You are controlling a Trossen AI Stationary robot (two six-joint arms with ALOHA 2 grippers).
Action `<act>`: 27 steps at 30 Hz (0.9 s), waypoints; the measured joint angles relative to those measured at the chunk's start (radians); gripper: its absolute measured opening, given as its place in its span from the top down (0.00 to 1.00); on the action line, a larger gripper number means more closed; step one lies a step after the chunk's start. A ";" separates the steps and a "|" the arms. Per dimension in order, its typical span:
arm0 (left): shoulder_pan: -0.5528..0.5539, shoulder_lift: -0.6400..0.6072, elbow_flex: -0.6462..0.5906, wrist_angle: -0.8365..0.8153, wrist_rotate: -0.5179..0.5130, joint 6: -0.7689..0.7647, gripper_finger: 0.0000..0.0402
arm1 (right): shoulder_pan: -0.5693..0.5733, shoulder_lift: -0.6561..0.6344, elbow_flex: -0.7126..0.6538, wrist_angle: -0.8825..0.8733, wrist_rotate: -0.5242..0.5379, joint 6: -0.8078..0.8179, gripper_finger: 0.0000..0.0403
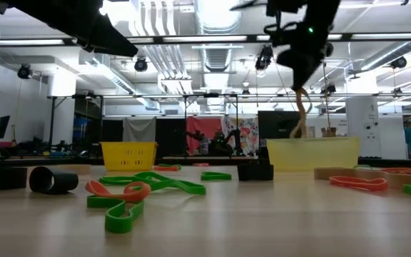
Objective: Sort rubber bands into baskets
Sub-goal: Put the brown rubber band into the right yellow bin
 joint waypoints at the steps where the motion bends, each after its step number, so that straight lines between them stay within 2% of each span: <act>1: 0.000 0.000 0.000 0.004 0.000 0.000 0.45 | 0.000 -0.004 -0.023 0.001 0.015 0.017 0.98; 11: 0.000 0.016 0.000 0.036 0.000 0.000 0.45 | -0.050 -0.001 -0.158 0.050 0.012 0.077 0.98; 20: 0.000 0.046 0.001 0.060 0.001 0.000 0.45 | -0.073 0.000 -0.203 0.184 0.008 0.046 0.98; 27: 0.000 0.067 0.001 0.062 0.000 -0.001 0.45 | -0.072 0.001 -0.217 0.359 0.006 -0.018 0.98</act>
